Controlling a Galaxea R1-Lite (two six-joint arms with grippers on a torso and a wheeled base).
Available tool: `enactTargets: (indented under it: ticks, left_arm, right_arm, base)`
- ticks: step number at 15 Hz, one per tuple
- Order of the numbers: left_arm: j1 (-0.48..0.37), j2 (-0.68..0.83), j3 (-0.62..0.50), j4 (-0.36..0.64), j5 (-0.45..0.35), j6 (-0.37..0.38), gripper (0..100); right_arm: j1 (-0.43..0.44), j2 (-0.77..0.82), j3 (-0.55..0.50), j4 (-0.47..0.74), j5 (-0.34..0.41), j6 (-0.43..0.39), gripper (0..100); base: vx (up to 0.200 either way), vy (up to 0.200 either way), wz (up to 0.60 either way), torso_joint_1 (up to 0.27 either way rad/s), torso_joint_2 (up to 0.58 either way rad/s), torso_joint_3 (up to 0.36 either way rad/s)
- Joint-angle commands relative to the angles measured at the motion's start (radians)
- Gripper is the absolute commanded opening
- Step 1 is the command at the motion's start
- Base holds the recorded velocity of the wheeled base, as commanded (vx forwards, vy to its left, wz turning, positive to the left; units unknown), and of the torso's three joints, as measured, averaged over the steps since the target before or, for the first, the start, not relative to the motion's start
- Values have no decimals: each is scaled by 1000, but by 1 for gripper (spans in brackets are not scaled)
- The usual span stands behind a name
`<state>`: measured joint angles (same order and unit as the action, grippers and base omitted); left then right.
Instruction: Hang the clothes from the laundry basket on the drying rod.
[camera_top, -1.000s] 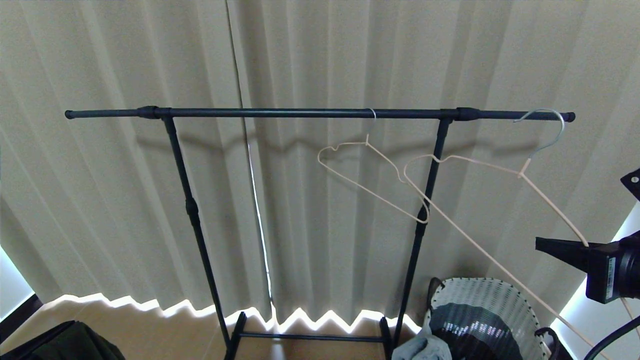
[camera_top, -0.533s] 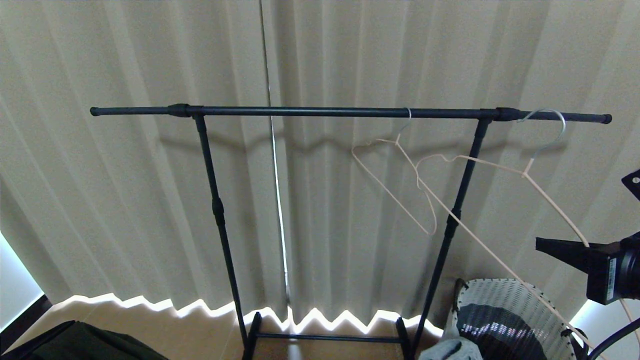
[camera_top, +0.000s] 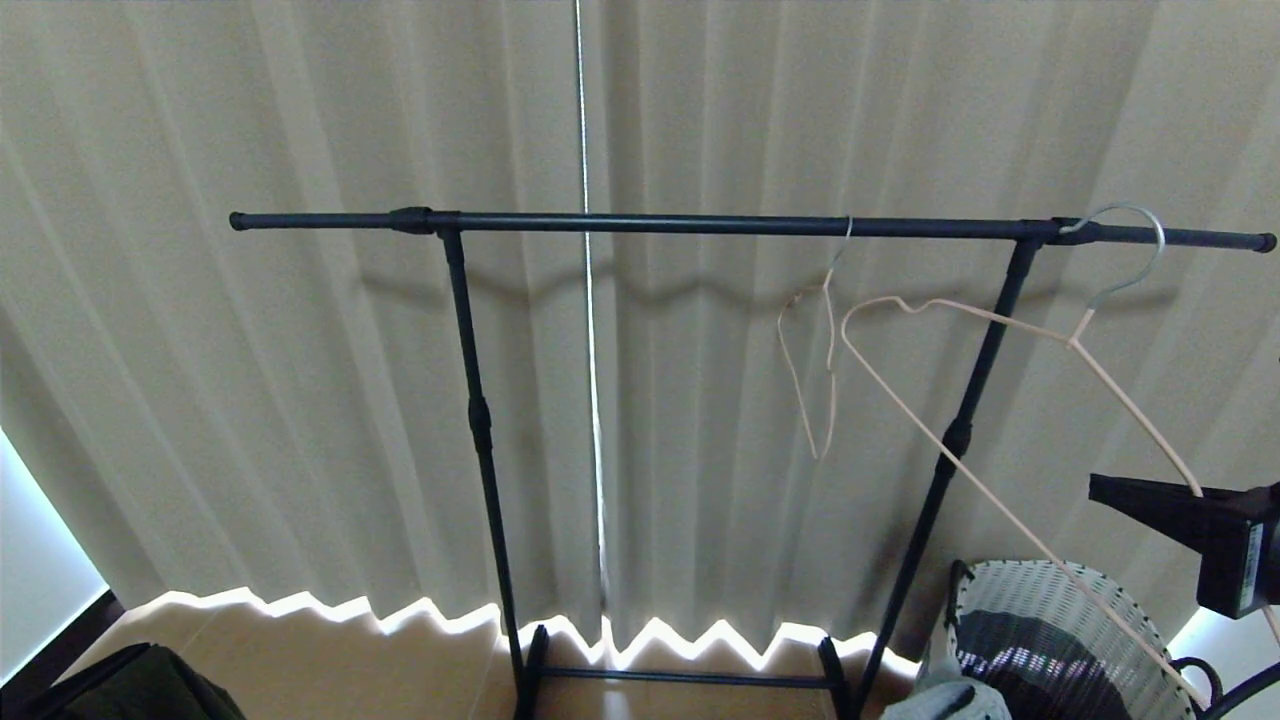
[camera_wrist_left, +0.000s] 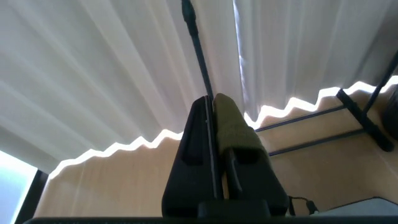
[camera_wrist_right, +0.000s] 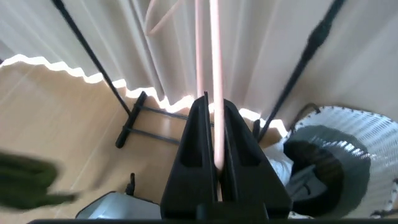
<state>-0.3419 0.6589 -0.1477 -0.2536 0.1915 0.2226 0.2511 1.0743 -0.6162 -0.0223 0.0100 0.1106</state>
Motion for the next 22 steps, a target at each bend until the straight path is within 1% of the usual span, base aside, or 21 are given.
enactTargets:
  ticks: [1,3,5,7,8,9,10,11,12,13,15,17,18,19,21,22]
  left_arm:
    - [0,-5,-1,-1,0,0,0]
    - [0,1,-7,-1,0,0,0]
    - [0,85,-84,-1,0,15,0]
    - [3,166,-171,-1,5,15,0]
    - [3,229,-247,2,9,23,0]
    - [3,229,-247,2,9,23,0]
    - [4,315,-342,11,11,46,0]
    - [3,361,-389,20,11,55,0]
    - [3,372,-400,25,11,58,0]
    - [1,456,-477,37,13,78,0]
    - [6,527,-550,36,46,146,0]
    - [0,593,-615,36,52,147,0]
    - [-3,623,-645,33,51,133,0]
    - [-20,651,-675,34,52,89,0]
    - [-77,714,-725,36,54,-45,0]
    - [-95,735,-736,36,55,-81,0]
  right_arm:
    - [1,-39,7,1,-1,-2,0]
    - [1,-59,7,1,-1,-3,0]
    - [1,-86,-2,1,4,-5,0]
    - [4,-114,1,1,57,-5,0]
    - [4,-122,-4,1,136,-6,0]
    - [4,-122,-4,1,136,-6,0]
    - [19,-100,0,2,208,-17,0]
    - [47,-79,0,2,222,-29,0]
    - [54,-73,0,2,222,-32,0]
    - [125,-22,-4,-13,223,-40,0]
    - [229,35,12,-99,223,-40,0]
    - [326,65,13,-130,225,-39,0]
    - [367,69,15,-130,226,-39,0]
    - [402,70,15,-128,226,-39,0]
    - [451,89,15,-130,226,-37,0]
    - [465,98,15,-131,228,-37,0]
  base:
    - [0,0,0,0,0,0]
    - [0,0,0,0,0,0]
    - [0,0,0,0,0,0]
    - [0,0,0,0,0,0]
    - [0,0,0,0,0,0]
    - [0,0,0,0,0,0]
    - [0,0,0,0,0,0]
    - [0,0,0,0,0,0]
    - [0,0,0,0,0,0]
    - [0,0,0,0,0,0]
    - [0,0,0,0,0,0]
    - [0,0,0,0,0,0]
    - [0,0,0,0,0,0]
    - [0,0,0,0,0,0]
    - [0,0,0,0,0,0]
    - [0,0,0,0,0,0]
